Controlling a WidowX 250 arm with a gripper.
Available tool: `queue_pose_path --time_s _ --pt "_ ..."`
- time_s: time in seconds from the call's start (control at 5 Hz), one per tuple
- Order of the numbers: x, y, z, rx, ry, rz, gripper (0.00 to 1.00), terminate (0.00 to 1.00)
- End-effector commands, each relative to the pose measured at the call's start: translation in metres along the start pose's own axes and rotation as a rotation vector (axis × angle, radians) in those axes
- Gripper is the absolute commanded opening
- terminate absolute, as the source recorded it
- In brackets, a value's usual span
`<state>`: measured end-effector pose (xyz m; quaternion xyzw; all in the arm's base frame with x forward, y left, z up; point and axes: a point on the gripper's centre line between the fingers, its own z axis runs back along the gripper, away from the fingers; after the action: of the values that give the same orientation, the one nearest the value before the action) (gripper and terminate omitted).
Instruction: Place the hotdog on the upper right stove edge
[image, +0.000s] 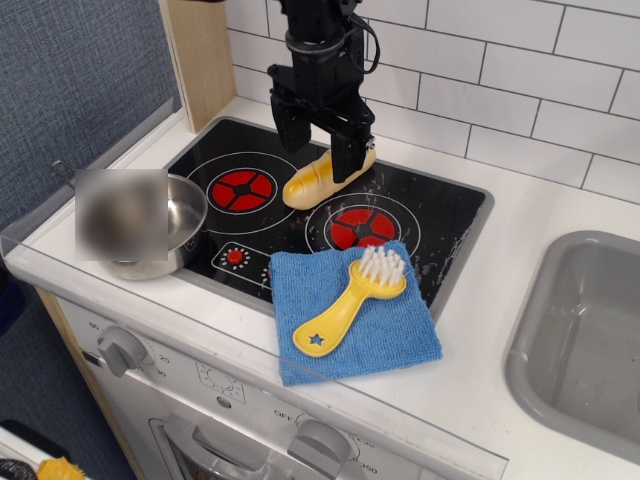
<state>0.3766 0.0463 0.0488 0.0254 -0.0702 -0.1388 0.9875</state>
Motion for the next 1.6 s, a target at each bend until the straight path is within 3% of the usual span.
queue_pose_path --time_s 0.0,0.2,0.4,0.6,1.0,1.2,1.4 --pt "0.02 0.013 -0.014 0.015 0.012 0.03 1.0 0.0" --pt "0.018 0.004 -0.029 -0.031 0.053 0.05 1.0 0.0" --pt "0.017 -0.001 -0.028 -0.046 0.049 0.047 0.0 0.0" --pt "0.017 0.006 -0.014 -0.034 0.017 0.059 0.0 0.0" --pt "0.026 0.052 0.039 -0.061 -0.117 0.148 0.0 0.0" --pt "0.022 0.086 0.044 -0.026 -0.127 0.18 0.0 0.0" --pt "0.015 0.115 0.03 0.028 -0.087 0.211 0.0 0.0"
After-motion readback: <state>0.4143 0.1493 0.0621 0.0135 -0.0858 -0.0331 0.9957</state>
